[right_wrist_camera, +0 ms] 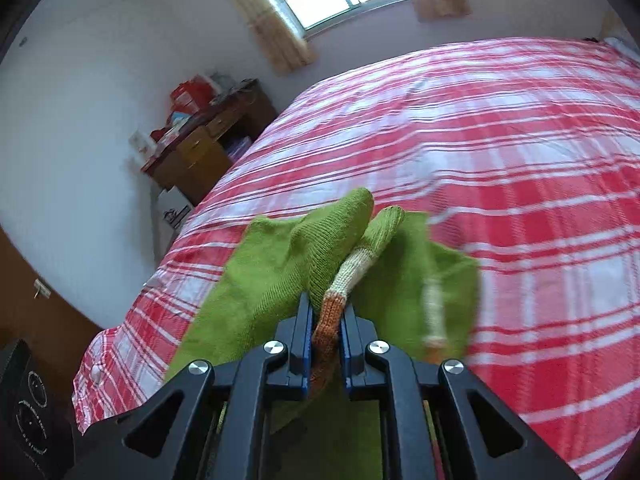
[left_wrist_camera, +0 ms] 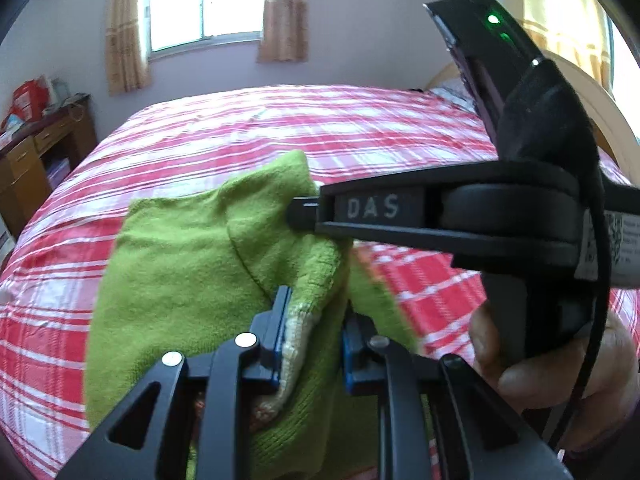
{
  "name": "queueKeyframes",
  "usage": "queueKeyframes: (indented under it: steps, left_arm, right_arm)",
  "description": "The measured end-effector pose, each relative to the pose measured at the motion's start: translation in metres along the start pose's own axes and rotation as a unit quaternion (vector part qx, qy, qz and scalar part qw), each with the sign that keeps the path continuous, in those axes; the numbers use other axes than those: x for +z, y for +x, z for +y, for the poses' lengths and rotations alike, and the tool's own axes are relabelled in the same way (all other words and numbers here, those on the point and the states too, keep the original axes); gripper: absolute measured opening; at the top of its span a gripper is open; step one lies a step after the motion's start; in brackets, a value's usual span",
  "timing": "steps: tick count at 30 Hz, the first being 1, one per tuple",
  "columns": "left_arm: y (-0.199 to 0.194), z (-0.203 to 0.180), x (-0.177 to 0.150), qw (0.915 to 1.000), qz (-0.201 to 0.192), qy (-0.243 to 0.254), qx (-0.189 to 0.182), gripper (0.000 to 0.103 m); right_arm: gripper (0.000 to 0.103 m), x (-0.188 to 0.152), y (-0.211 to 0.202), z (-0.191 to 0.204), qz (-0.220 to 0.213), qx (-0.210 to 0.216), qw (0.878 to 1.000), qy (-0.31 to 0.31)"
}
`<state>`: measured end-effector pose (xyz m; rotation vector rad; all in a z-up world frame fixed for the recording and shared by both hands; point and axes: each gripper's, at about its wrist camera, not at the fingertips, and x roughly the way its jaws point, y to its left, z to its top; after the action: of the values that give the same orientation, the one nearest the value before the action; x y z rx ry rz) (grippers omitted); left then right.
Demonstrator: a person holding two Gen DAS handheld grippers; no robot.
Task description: Fold small clothes
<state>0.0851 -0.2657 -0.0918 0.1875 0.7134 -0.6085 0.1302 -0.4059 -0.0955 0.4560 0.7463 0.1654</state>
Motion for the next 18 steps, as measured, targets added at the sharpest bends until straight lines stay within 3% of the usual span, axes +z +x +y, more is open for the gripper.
queueKeyframes:
  steps: [8, 12, 16, 17, 18]
  left_arm:
    - [0.025, -0.028, 0.002, 0.9996, 0.025, 0.015, -0.002, 0.022]
    - [0.032, -0.032, -0.002, 0.9992, 0.028, 0.026, 0.014, 0.022]
    - [0.032, -0.030, 0.003, 0.9983, 0.030, 0.040, 0.031, 0.027]
    - [0.029, -0.029, 0.002, 0.9983, 0.033, 0.038, 0.028, 0.029]
    - [0.025, -0.030, 0.001, 0.9984, 0.034, 0.038, 0.023, 0.030]
  right_arm:
    - [0.011, -0.008, -0.005, -0.046, 0.009, -0.022, 0.999, 0.025]
    - [0.011, -0.021, 0.009, -0.059, 0.019, -0.033, 0.999, 0.034]
    - [0.011, -0.028, 0.011, -0.064, 0.001, -0.023, 0.998, 0.051]
    - [0.014, -0.029, 0.010, -0.064, -0.003, -0.027, 0.998, 0.051]
    - [0.026, -0.032, 0.007, -0.065, -0.009, -0.032, 0.998, 0.054]
